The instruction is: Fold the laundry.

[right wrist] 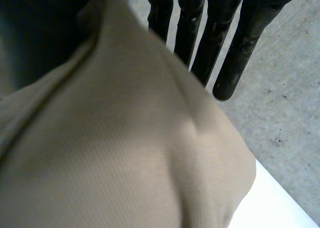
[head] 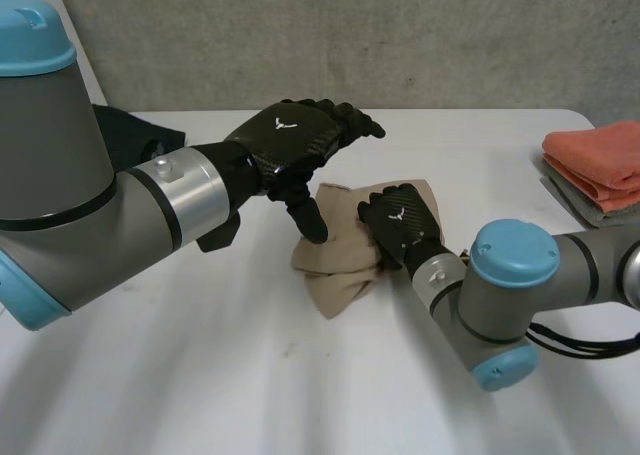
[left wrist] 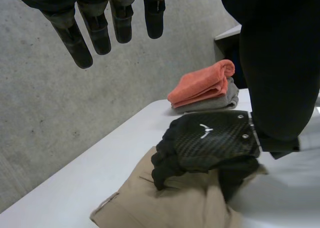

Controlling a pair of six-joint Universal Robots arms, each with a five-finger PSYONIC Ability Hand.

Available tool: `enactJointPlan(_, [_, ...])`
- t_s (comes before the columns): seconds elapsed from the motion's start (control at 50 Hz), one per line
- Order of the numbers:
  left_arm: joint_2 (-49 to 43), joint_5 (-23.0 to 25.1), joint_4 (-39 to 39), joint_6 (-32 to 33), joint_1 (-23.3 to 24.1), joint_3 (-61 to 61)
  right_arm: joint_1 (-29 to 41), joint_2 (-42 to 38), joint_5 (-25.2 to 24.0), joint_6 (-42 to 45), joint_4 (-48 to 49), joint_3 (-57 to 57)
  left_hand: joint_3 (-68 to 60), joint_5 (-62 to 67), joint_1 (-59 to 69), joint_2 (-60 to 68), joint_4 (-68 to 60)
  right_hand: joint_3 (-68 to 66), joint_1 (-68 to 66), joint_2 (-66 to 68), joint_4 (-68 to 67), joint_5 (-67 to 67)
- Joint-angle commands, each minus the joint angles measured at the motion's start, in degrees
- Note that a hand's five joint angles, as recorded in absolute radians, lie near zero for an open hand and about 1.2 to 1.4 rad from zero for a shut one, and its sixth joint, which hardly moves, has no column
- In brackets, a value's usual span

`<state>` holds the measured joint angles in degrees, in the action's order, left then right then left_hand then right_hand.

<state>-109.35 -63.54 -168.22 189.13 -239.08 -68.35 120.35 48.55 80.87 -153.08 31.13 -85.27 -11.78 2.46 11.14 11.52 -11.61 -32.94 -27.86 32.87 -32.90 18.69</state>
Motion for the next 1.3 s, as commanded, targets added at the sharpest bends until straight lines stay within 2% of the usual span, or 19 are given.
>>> enactJointPlan(0.02, [0.0,0.1,0.0,0.0,0.0,-0.5,-0.1,-3.2,-0.1,0.0,-1.1,6.0,-0.8,0.1,1.4,1.0,-1.0,-47.0,-52.1,47.1,-47.1,51.3])
enactJointPlan(0.1, [0.1,0.1,0.0,0.0,0.0,-0.6,-1.6,-2.4,-0.4,0.1,-2.2,7.2,-0.8,0.1,1.4,1.0,-1.0,-47.1,-52.1,47.1,-47.1,51.3])
enactJointPlan(0.2, [0.2,0.1,0.0,0.0,0.0,-0.7,-8.7,-0.8,-1.1,0.5,-6.3,7.7,-0.8,0.1,1.4,1.0,-1.0,-47.1,-52.1,47.1,-47.1,51.3])
enactJointPlan(0.28, [0.2,0.0,0.0,0.1,-0.1,-0.7,-15.1,-0.4,-5.2,3.2,-10.9,9.3,-0.8,0.1,1.4,1.0,-1.0,-47.1,-52.1,47.1,-47.1,51.3])
enactJointPlan(0.36, [0.4,0.1,-0.1,0.1,-0.1,-0.7,-22.5,-0.4,-13.5,8.9,-11.4,10.6,-0.8,0.1,1.4,1.0,-1.0,-47.1,-52.1,47.1,-47.1,51.3])
enactJointPlan(0.38, [0.4,0.1,-0.1,0.1,-0.1,-0.6,-24.8,-0.4,-17.9,11.4,-10.8,11.4,-0.6,-0.1,1.3,0.9,-0.8,-47.1,-52.1,47.1,-47.1,51.3])
enactJointPlan(0.44, [0.4,0.1,-0.1,0.0,-0.1,-0.6,-27.6,-0.7,-24.6,13.3,-9.8,13.6,-0.8,0.1,1.4,1.0,-1.0,-47.1,-52.1,47.1,-47.1,51.3])
enactJointPlan(0.46, [0.4,0.1,-0.1,0.0,-0.1,-0.6,-28.9,-0.8,-28.7,13.0,-8.3,15.6,-0.6,-0.1,1.3,0.9,-0.8,-47.1,-52.1,47.1,-47.1,51.3])
enactJointPlan(0.52, [0.4,0.1,-0.1,-0.1,0.0,-0.6,-30.4,-0.8,-31.7,10.5,-5.1,19.3,-0.5,-0.2,1.1,0.7,-0.6,-47.1,-52.1,47.1,-47.1,51.3])
enactJointPlan(0.6, [0.4,0.0,-0.1,-0.1,0.1,-0.6,-32.6,-0.9,-31.3,-0.1,2.3,25.5,-0.5,-0.2,1.1,0.7,-0.6,-47.1,-52.1,47.1,-47.1,51.3])
enactJointPlan(0.62, [0.4,0.0,-0.1,-0.1,0.2,-0.6,-33.9,-1.0,-30.9,-5.4,5.5,27.3,-0.5,-0.2,1.1,0.7,-0.6,-47.1,-52.1,47.1,-47.1,51.3])
enactJointPlan(0.7, [0.6,0.0,-0.1,-0.1,0.2,-0.6,-37.6,-1.1,-31.3,-17.5,13.7,30.6,-0.5,-0.2,1.1,0.7,-0.6,-47.1,-52.1,47.1,-47.1,51.3])
enactJointPlan(0.78, [0.9,0.0,-0.2,0.0,0.1,-0.5,-40.0,-2.9,-31.4,-24.7,19.6,34.6,-0.5,-0.2,1.1,0.7,-0.6,-47.1,-52.1,47.1,-47.1,51.3])
enactJointPlan(0.9, [1.0,-0.1,-0.1,0.0,0.1,-0.6,-44.9,-7.9,-33.0,-26.7,19.8,40.4,-0.6,-0.1,1.3,0.9,-0.8,-47.1,-52.1,47.1,-47.1,51.3])
enactJointPlan(1.06, [0.9,-0.2,-0.1,0.0,0.2,-1.1,-51.1,-14.9,-42.7,-29.0,20.9,41.7,-0.8,0.1,1.4,1.0,-1.0,-47.1,-52.1,47.1,-47.1,51.3])
enactJointPlan(1.12, [0.9,-0.2,-0.1,0.0,0.2,-1.5,-52.1,-16.8,-45.0,-29.6,22.0,41.6,-0.8,0.1,1.4,1.0,-1.0,-47.1,-52.1,47.1,-47.1,51.3])
enactJointPlan(1.3, [0.9,-3.1,-0.1,-0.2,0.6,-2.1,-55.2,-22.9,-53.7,-30.0,24.4,39.2,-0.8,0.1,1.4,1.0,-1.0,-47.1,-52.1,47.1,-47.1,51.3])
